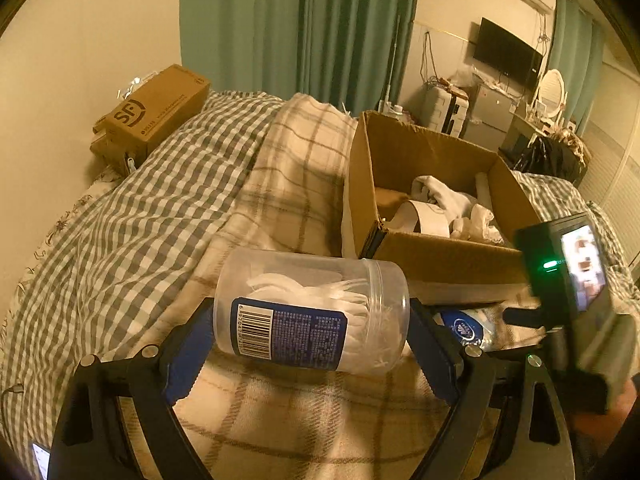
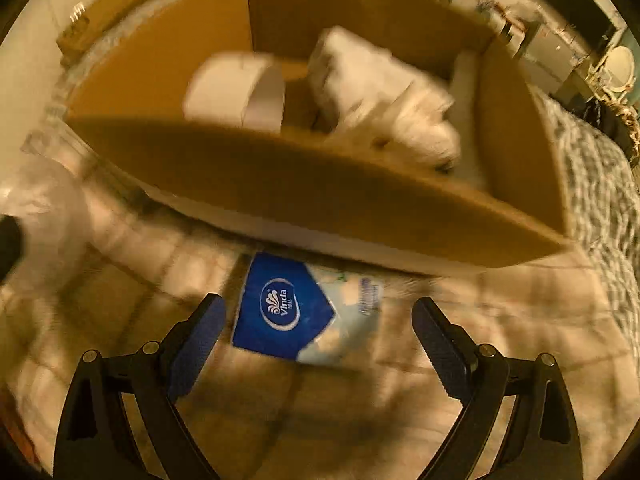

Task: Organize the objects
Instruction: 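Grasp the clear swab jar with the left gripper while the right gripper grasps the blue tissue pack, then lower the jar and tissue pack into the box and open both grippers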

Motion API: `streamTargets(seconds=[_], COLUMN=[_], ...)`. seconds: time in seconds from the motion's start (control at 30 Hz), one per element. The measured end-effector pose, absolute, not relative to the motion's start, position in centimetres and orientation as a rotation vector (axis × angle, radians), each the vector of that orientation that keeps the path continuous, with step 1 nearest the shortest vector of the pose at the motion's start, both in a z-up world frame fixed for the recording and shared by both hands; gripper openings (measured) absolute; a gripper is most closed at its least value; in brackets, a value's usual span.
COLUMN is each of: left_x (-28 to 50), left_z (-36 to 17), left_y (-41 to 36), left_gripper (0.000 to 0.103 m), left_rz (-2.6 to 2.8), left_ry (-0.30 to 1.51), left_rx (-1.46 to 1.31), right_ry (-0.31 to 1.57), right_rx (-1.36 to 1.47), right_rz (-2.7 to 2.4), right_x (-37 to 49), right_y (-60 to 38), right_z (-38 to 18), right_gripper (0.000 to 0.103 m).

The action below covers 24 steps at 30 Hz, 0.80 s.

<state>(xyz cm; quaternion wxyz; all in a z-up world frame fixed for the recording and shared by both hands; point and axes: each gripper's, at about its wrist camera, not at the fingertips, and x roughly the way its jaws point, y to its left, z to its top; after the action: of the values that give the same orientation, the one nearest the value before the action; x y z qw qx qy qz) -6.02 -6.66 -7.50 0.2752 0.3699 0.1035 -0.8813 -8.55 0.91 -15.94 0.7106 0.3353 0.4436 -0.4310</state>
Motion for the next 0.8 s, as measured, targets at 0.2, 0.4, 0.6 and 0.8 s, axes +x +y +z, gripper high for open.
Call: streamTargets(seconds=[0.2,0.4,0.6,0.8], left_x=[-6.2,-6.3,-8.4,-11.8], left_z=[-7.3,-5.3,-1.8,1.7], left_y=[-6.1,-5.2,-3.8,-2.7], left_gripper=[0.092,0.092,0.092,0.092], left_rz=[-2.379,-2.412,-2.468,-2.533], left_ry=[0.268,0.259,0.191,0.157], left_rx=[0.993,0.982,0.962,0.920], right_ry=[1.005,0.953,0.846,0.680], right_rx=[0.831,0.796,0.620,0.491], right_rz=[-0.911,-0.858,-0.896,-0.982], right_x=[-9.0,-10.3,-13.9,-18.8], right_y=[0.3,2.7,4.4,3.6], right_z=[-17.8,-14.0,-5.1,3.0], right_gripper=[0.082,0.073,0.073,0.073])
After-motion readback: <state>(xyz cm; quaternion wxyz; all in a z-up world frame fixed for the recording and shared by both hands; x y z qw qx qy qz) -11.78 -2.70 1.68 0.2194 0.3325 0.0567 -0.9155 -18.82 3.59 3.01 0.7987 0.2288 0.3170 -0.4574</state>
